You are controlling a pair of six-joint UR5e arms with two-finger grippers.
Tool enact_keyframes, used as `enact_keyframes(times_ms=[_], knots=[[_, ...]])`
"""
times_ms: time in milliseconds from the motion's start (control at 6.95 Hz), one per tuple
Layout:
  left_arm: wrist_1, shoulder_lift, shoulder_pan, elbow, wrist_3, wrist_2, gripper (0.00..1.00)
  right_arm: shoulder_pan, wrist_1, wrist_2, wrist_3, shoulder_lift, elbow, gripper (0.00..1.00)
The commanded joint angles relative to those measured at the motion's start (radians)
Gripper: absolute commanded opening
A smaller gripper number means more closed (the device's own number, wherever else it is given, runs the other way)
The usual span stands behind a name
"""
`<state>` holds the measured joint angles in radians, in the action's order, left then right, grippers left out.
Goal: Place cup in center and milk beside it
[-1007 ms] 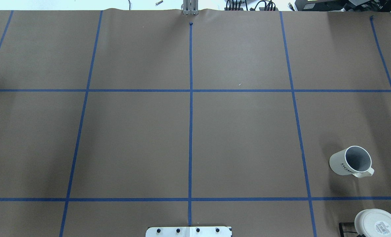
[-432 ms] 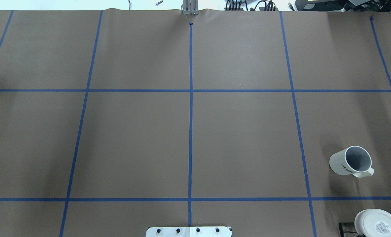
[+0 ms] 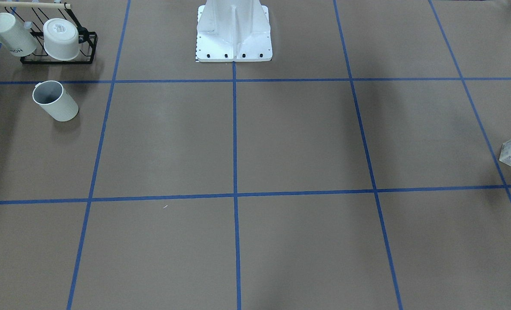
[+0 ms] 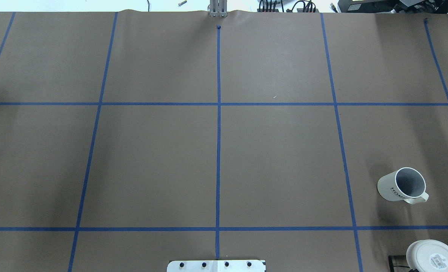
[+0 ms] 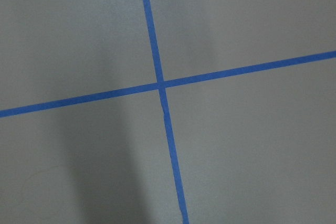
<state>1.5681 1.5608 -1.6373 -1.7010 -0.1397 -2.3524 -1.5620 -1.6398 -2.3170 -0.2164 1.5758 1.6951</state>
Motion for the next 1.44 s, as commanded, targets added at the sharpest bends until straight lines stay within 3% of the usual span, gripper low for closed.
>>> enact_keyframes(times_ms=[0, 144, 432, 863, 1007, 1295], knots=[[0.087, 0.011, 0.002, 0.023, 0.0, 0.001, 0.98, 0.003, -0.003, -0.097, -0.007, -0.069, 0.006, 1.0], [0.084, 0.025, 0.005, 0.059, -0.007, 0.002, 0.98, 0.046, 0.006, -0.17, 0.006, -0.075, 0.012, 1.0], [0.089, 0.028, 0.005, 0.083, -0.012, 0.001, 0.98, 0.171, 0.278, -0.154, 0.006, -0.044, 0.051, 1.0], [0.095, 0.021, 0.004, 0.081, -0.006, -0.002, 0.98, 0.296, 0.535, -0.174, 0.009, 0.041, 0.058, 1.0], [0.093, 0.018, 0.004, 0.08, -0.006, -0.004, 0.98, 0.377, 0.598, -0.164, 0.008, 0.082, 0.058, 1.0], [0.095, 0.012, 0.002, 0.075, -0.004, -0.007, 0.98, 0.472, 0.612, -0.16, 0.008, 0.096, 0.075, 1.0]])
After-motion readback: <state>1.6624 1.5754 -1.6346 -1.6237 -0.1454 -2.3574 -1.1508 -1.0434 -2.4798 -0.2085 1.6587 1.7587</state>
